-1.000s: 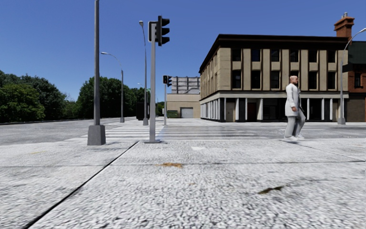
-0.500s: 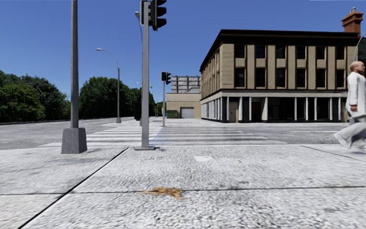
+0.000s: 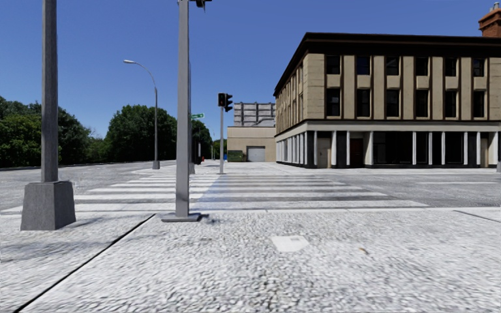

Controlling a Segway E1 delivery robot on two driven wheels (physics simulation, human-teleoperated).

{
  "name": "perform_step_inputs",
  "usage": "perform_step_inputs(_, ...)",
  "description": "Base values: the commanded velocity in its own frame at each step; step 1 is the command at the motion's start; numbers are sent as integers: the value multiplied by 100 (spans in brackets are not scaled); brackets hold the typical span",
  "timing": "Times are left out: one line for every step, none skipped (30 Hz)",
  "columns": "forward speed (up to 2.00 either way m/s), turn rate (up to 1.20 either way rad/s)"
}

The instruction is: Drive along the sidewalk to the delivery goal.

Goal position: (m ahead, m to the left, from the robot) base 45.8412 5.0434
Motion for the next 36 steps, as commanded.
perform_step_inputs(200, 0)
perform_step_inputs(200, 0)
perform_step_inputs(200, 0)
perform_step_inputs(200, 0)
perform_step_inputs(200, 0)
perform_step_inputs(200, 0)
perform_step_inputs(200, 0)
perform_step_inputs(200, 0)
perform_step_inputs(200, 0)
perform_step_inputs(200, 0)
perform_step_inputs(200, 0)
perform_step_inputs(200, 0)
perform_step_inputs(200, 0)
perform_step_inputs(200, 0)
perform_step_inputs(200, 0)
perform_step_inputs(200, 0)
perform_step_inputs(200, 0)
perform_step_inputs(200, 0)
perform_step_inputs(200, 0)
perform_step_inputs(200, 0)
perform_step_inputs(200, 0)
perform_step_inputs(200, 0)
perform_step_inputs(200, 0)
perform_step_inputs(200, 0)
perform_step_inputs(200, 0)
perform_step_inputs(200, 0)
perform_step_inputs(200, 0)
perform_step_inputs(200, 0)
perform_step_inputs(200, 0)
perform_step_inputs(200, 0)
perform_step_inputs(200, 0)
perform_step_inputs(200, 0)
perform_step_inputs(200, 0)
perform_step_inputs(200, 0)
perform_step_inputs(200, 0)
perform_step_inputs(200, 0)
